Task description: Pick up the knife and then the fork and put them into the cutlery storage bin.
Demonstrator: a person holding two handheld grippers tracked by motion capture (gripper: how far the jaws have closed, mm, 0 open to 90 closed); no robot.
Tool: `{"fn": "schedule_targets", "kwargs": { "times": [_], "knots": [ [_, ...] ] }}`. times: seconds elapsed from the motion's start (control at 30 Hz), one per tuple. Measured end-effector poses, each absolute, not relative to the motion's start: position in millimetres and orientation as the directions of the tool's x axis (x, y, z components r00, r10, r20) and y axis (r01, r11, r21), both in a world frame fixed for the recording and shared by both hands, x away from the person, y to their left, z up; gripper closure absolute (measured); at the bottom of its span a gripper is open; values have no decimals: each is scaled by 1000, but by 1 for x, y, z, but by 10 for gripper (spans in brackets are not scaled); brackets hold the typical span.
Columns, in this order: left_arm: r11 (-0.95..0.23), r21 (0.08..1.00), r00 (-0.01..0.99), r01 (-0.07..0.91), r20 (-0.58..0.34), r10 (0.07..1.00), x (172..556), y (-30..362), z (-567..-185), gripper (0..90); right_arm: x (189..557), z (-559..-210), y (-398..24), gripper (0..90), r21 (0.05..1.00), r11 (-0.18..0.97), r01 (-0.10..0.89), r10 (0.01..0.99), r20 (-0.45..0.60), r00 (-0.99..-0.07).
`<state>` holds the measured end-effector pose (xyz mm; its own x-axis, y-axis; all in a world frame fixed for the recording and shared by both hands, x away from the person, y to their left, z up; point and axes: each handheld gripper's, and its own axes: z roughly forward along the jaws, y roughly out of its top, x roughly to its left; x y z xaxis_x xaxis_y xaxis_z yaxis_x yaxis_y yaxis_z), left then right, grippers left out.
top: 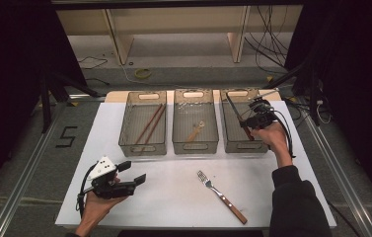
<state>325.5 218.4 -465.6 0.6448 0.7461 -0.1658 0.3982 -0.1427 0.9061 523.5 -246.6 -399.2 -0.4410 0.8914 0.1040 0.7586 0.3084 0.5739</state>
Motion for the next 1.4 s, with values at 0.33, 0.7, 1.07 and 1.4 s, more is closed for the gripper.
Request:
{"fn": "schedule_targets", "kwargs": {
  "times": [0.33, 0.7, 1.07, 1.4],
  "knots": [
    [-143, 907, 644, 396, -164, 747, 325, 219, -465, 216, 525, -402, -248, 637, 566, 257, 783, 895, 166, -413],
    [-141, 906, 642, 400, -167, 748, 326, 218, -466, 216, 506, -393, -245, 544, 603, 309, 736, 865, 143, -481],
    [-143, 904, 642, 402, -167, 749, 326, 219, -466, 216, 469, -387, -232, 401, 646, 362, 673, 812, 137, -567],
    [-142, 904, 640, 403, -168, 749, 326, 219, -466, 215, 432, -394, -220, 377, 651, 413, 637, 763, 135, -633]
  ]
}}
